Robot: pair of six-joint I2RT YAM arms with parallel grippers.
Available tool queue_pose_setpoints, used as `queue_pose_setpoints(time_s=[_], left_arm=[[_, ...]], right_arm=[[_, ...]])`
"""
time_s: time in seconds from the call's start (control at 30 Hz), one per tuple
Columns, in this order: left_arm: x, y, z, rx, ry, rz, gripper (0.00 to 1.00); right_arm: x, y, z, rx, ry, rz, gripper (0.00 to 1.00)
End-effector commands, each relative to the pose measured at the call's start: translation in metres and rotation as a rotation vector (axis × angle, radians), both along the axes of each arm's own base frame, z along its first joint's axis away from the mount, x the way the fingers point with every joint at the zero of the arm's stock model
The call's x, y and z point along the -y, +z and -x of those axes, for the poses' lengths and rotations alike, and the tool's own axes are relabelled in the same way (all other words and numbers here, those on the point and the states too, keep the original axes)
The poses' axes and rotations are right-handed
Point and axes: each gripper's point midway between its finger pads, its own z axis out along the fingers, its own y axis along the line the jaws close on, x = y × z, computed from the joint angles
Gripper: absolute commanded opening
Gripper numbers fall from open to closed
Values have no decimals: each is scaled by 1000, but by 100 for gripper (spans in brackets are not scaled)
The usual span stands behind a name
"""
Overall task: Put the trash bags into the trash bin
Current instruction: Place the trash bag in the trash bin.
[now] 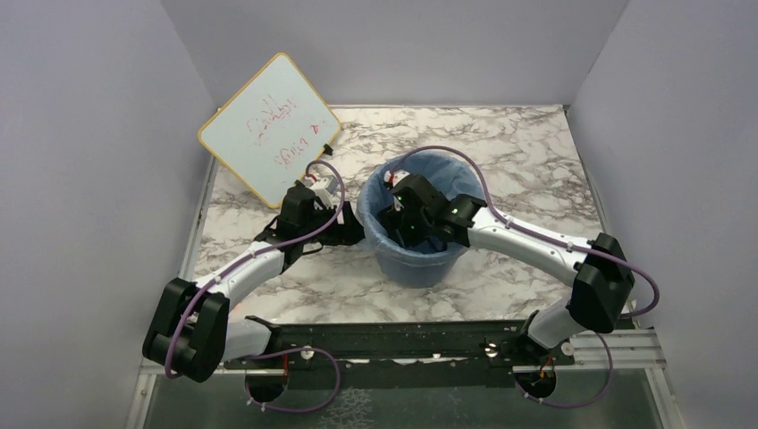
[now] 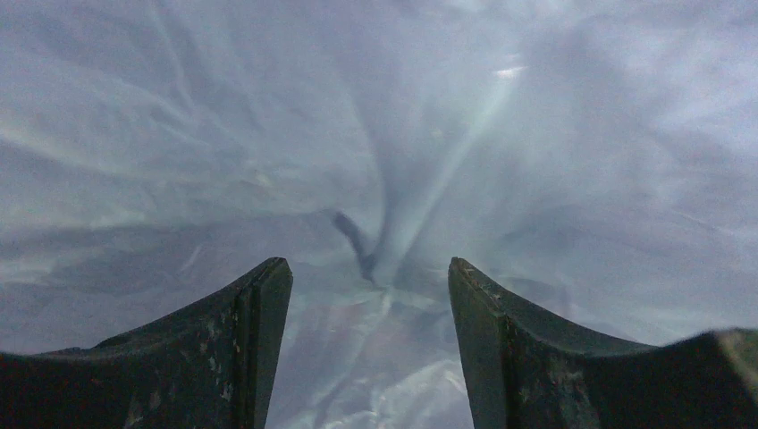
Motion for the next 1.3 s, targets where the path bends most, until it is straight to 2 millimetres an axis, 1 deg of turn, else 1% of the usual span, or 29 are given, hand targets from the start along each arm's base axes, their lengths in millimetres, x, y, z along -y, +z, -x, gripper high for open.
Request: queue_pose_setpoints(time_s=[0.0, 0.13, 0.4, 0.47, 0.53, 0.6, 0.63, 0.73, 0.83, 0.97, 1.03, 1.2, 1.27], left_arm=[[0, 11, -7, 39, 5, 0, 76], [3, 9, -5, 24, 11, 36, 76], [6, 8, -4, 9, 8, 58, 76], [6, 7, -4, 9, 7, 57, 76], [5, 6, -3, 9, 7, 53, 76], [5, 7, -3, 8, 8, 52, 76], [4, 6, -3, 7, 8, 49, 76], [3, 8, -3, 9, 10, 39, 76], [2, 10, -4, 18, 16, 36, 76], [2, 10, -5, 18, 14, 30, 77], [2, 10, -5, 20, 17, 30, 77], [2, 12, -6, 24, 15, 33, 77], [1, 13, -6, 22, 21, 28, 79]], right_arm=[[-21, -36, 29, -158, 134, -31, 68], [-23, -68, 47, -235, 196, -3, 67], [-6, -116, 51, -290, 175, 120, 66], [-3, -124, 51, -297, 147, 134, 67], [-6, -123, 50, -287, 125, 100, 66], [-8, -112, 44, -256, 101, 81, 67], [-9, -103, 40, -234, 87, 74, 67], [-13, -67, 24, -153, 60, 45, 69], [-14, -34, 15, -95, 53, 28, 71], [-10, -9, 11, -45, 39, 18, 71], [-8, -1, 9, -25, 38, 13, 72], [0, 20, -1, 29, -14, 37, 72], [-1, 39, -8, 62, -32, 21, 73]])
